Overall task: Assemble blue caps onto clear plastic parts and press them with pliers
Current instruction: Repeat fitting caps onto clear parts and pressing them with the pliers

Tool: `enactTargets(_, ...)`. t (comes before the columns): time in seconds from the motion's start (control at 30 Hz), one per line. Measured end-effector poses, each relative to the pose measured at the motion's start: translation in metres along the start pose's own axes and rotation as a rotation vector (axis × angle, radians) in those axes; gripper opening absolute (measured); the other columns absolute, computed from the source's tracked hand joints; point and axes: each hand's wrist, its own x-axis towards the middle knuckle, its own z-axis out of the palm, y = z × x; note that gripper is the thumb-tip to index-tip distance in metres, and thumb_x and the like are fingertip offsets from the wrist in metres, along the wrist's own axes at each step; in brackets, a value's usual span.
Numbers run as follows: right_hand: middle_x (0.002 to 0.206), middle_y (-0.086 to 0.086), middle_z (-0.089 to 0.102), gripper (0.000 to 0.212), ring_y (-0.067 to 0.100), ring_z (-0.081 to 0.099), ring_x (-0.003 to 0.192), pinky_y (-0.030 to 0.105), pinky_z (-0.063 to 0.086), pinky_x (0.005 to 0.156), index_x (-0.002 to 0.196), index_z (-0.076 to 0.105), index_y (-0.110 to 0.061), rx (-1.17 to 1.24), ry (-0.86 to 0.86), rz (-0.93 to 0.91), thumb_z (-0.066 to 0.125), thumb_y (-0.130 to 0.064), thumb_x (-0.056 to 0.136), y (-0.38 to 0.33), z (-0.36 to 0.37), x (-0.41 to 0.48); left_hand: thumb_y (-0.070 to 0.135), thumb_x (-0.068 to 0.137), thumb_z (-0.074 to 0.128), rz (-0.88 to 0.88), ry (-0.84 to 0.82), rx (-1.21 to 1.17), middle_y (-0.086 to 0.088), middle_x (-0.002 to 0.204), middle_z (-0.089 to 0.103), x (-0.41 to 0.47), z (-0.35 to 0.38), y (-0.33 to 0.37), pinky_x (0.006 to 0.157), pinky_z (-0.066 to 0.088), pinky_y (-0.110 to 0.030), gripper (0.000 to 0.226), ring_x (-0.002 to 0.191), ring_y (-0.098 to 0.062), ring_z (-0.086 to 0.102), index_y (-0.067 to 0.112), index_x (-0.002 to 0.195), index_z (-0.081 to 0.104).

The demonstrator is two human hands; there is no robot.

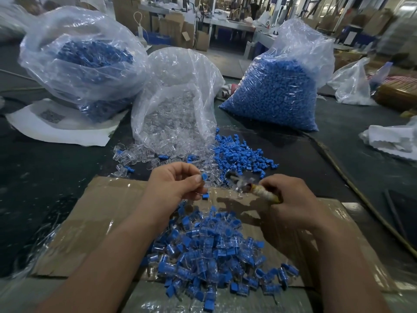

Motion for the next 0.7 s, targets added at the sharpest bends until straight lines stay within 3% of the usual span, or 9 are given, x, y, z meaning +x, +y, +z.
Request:
enactTargets(0.1, 0.077, -0.008, 0.055, 0.025, 0.006, 0.049, 0.069, 0.027, 0.039, 0.059, 0.082, 0.055, -0.025, 0.105, 0.196, -0.068, 0.063, -0.002, 0.075, -0.002, -0.002, -0.004, -0.008, 0.083, 0.053, 0.027, -0.005, 0.016, 0.002, 0.059, 0.066, 0.000, 0.002, -0.001, 0.053, 0.053, -0.018, 0.016, 0.060, -0.011, 0.066, 0.005, 0.077, 0.058)
enactTargets(0.17, 0.077, -0.003, 0.058, 0.020, 0.011, 0.053, 0.069, 0.033, 0.042, 0.061, 0.084, 0.051, -0.026, 0.202, 0.227, -0.061, 0.060, -0.009, 0.079, -0.008, 0.000, -0.005, -0.008, 0.084, 0.053, 0.056, 0.009, 0.035, 0.002, 0.059, 0.066, 0.000, 0.003, -0.002, 0.055, 0.053, -0.018, 0.017, 0.061, -0.010, 0.066, 0.006, 0.077, 0.058)
enactTargets(0.23, 0.075, -0.004, 0.057, 0.019, 0.016, 0.053, 0.067, 0.035, 0.043, 0.061, 0.087, 0.046, -0.027, 0.234, 0.211, -0.049, 0.058, -0.012, 0.080, -0.013, 0.004, -0.006, -0.007, 0.084, 0.053, 0.097, 0.028, 0.051, 0.002, 0.060, 0.066, 0.000, 0.004, -0.003, 0.056, 0.052, -0.017, 0.017, 0.062, -0.009, 0.066, 0.007, 0.078, 0.058)
enactTargets(0.43, 0.081, -0.012, 0.046, 0.031, 0.003, 0.042, 0.070, 0.022, 0.027, 0.055, 0.089, 0.038, -0.032, 0.069, 0.104, -0.083, 0.059, -0.017, 0.073, -0.034, 0.016, -0.004, -0.006, 0.084, 0.055, 0.218, 0.070, 0.084, 0.001, 0.064, 0.064, -0.004, 0.008, -0.002, 0.059, 0.051, -0.015, 0.017, 0.064, -0.009, 0.065, 0.009, 0.077, 0.058)
enactTargets(0.7, 0.086, -0.011, 0.044, 0.029, 0.003, 0.041, 0.075, 0.020, 0.028, 0.058, 0.092, 0.039, -0.029, 0.049, 0.079, -0.064, 0.063, -0.023, 0.076, -0.041, 0.020, -0.003, -0.008, 0.082, 0.056, 0.287, 0.061, 0.136, 0.003, 0.061, 0.064, -0.006, 0.010, -0.001, 0.060, 0.050, -0.013, 0.020, 0.061, -0.003, 0.063, 0.011, 0.076, 0.059)
